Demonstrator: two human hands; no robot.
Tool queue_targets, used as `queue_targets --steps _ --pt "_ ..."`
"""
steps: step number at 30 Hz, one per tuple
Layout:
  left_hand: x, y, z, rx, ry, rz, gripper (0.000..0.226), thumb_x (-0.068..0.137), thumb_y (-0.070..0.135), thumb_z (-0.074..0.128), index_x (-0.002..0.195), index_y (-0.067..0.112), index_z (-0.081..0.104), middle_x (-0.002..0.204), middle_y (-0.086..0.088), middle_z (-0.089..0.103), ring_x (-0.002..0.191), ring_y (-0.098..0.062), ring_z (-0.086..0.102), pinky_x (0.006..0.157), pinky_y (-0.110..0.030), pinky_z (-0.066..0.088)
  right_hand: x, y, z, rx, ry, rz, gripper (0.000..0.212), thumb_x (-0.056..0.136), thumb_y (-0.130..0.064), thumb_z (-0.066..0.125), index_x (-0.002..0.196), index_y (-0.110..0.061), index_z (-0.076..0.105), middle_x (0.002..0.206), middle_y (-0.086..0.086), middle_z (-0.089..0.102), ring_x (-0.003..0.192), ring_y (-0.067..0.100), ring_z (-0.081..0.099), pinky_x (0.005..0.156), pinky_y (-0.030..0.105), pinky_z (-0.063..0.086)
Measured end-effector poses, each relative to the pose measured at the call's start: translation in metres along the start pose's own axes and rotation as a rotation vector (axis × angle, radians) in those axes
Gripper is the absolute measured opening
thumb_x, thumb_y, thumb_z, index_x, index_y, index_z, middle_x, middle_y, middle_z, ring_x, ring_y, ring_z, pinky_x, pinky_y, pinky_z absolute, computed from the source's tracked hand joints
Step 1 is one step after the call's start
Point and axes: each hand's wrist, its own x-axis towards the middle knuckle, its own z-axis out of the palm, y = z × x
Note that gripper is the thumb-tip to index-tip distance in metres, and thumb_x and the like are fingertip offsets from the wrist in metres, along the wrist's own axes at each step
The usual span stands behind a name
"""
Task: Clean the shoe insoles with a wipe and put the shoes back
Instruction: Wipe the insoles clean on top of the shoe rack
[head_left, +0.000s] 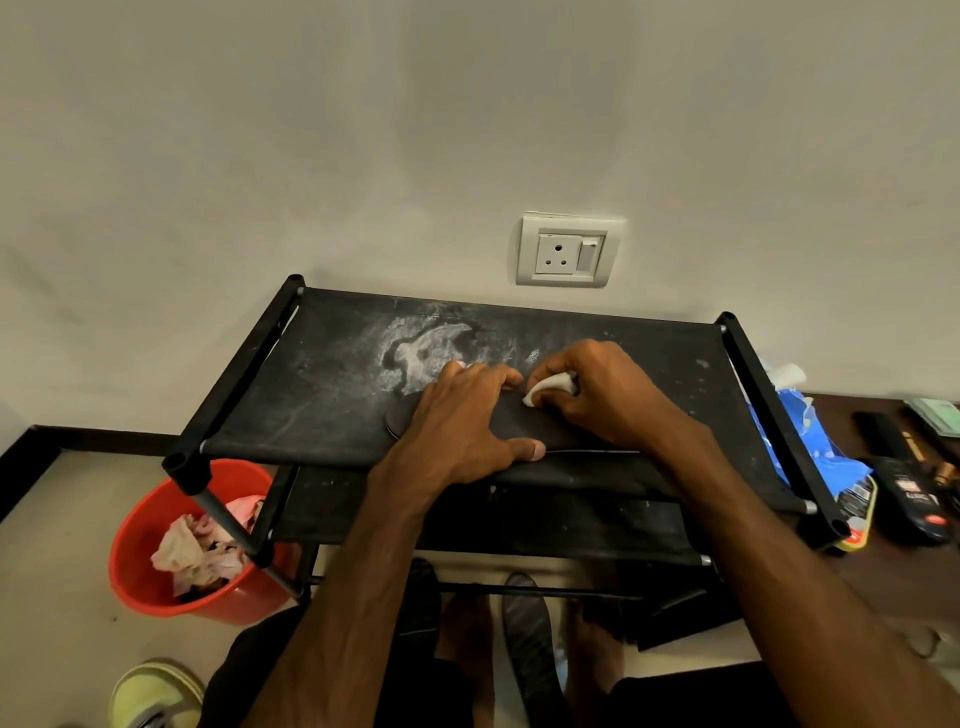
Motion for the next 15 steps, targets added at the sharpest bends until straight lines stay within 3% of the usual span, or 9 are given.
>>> queue_targets --steps 5,12,15 --pt "0.0 0.001 0.0 -0.007 0.003 -0.001 0.079 0.075 0.06 0.077 0.141 0.031 0.047 0.141 0.01 0.05 0.134 -0.017 0.033 0.114 -0.043 0.031 -0.005 0.015 -0.008 -0.023 0.05 0.072 0.018 0.089 -0.019 0.074 0.097 -0.034 0.081 0.098 -0.008 0.077 0.089 0.012 0.07 0.085 0.044 0.06" --pt "0.001 -0.001 0.001 0.005 -0.006 -0.009 0.08 0.074 0.06 0.077 0.142 0.031 0.046 0.141 0.01 0.05 0.134 -0.017 0.033 0.112 -0.042 0.033 -0.005 -0.002 0.0 0.049 -0.062 -0.094 0.022 0.086 -0.01 0.078 0.097 -0.028 0.083 0.098 -0.011 0.078 0.09 0.005 0.072 0.085 0.034 0.061" --pt "0.001 -0.001 0.001 0.005 0.002 -0.008 0.08 0.074 0.061 0.077 0.142 0.032 0.046 0.142 0.009 0.05 0.136 -0.019 0.031 0.113 -0.041 0.032 -0.005 0.005 -0.005 0.038 -0.054 -0.065 0.021 0.087 -0.014 0.078 0.097 -0.032 0.082 0.1 -0.014 0.077 0.093 0.005 0.071 0.086 0.038 0.061"
